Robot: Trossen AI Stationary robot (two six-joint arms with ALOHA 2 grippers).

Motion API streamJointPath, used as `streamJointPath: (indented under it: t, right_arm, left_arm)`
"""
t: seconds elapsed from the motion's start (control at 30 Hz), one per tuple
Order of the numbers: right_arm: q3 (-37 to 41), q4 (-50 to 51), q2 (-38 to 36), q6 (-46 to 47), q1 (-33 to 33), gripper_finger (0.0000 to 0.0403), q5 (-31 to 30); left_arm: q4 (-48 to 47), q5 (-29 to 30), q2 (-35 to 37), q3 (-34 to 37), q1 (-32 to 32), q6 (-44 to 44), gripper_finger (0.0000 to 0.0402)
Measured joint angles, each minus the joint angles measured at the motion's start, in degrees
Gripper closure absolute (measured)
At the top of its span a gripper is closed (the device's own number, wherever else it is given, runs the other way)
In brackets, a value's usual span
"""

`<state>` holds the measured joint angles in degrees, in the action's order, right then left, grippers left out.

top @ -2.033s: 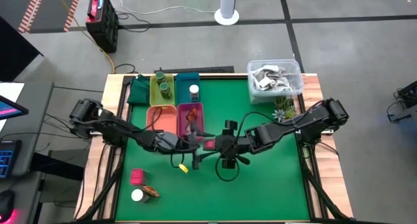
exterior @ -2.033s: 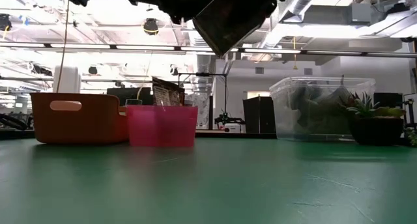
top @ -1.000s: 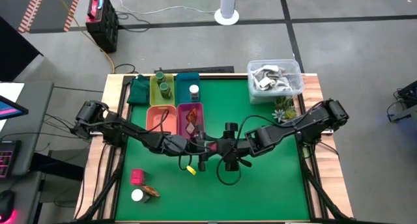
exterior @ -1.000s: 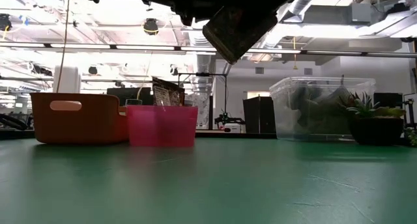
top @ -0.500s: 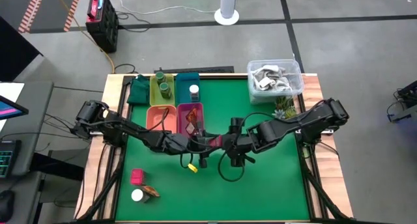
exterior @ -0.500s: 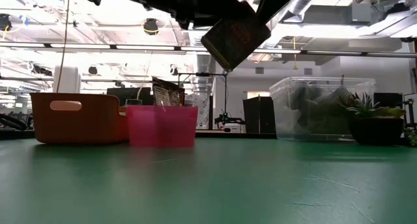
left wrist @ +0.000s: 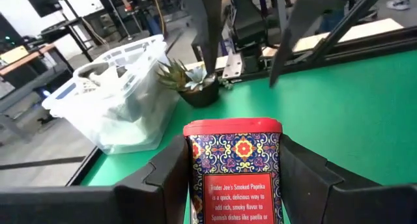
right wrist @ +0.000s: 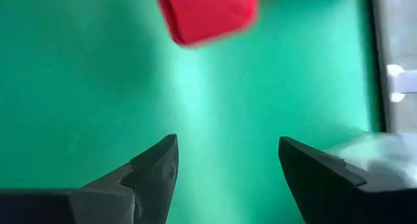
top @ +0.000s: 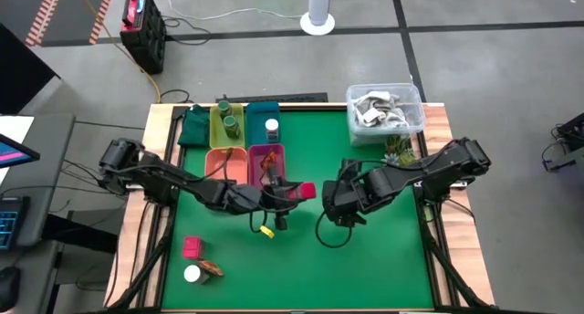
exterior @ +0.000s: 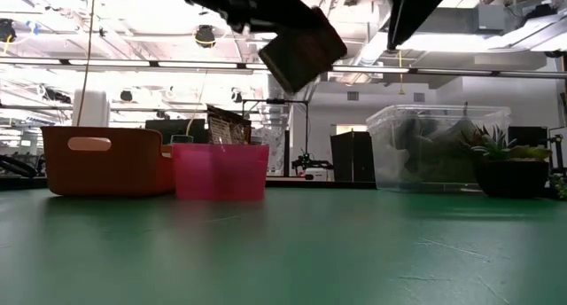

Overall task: Sort spices by type
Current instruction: Put the right red seasoning can into the orange bin

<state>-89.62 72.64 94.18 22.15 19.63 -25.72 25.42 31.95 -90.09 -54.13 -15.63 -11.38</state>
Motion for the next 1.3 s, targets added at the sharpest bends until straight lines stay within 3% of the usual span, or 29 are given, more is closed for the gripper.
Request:
streamJointPath:
  t: [0.2,0.37,0.57,0.8,1.13,1.3]
  right_arm:
    - [0.0,1.4,-0.6,3.5,5.0,0.0110,-7.3]
    - [2.2,1.5,-1.2,6.4,9.2,0.0111,-15.0]
    - [7.3,0.9,-1.7,9.0,9.5,0.0111,-15.0]
    - [12.8,-3.7,-3.2,9.9,8.7,0.0111,-14.9]
    - [17.0,-10.7,-7.9,11.2,9.5,0.0111,-14.9]
    - [17.0,-21.2,-7.5,5.2,9.6,0.0111,-14.6]
  left_arm:
    - [-7.8,1.2,6.0,0.9,-2.2,1.6,0.0222]
    - [-8.2,7.7,12.5,8.0,-4.9,3.2,0.0222]
    - [-5.4,10.5,24.1,17.4,-6.7,6.6,0.0222]
    - [-2.0,15.3,35.2,26.0,-8.2,4.4,0.0222]
    - [-2.0,19.5,45.2,37.6,-8.4,9.4,0.0222]
    - [-1.1,20.0,48.2,40.4,-8.4,10.5,0.0222]
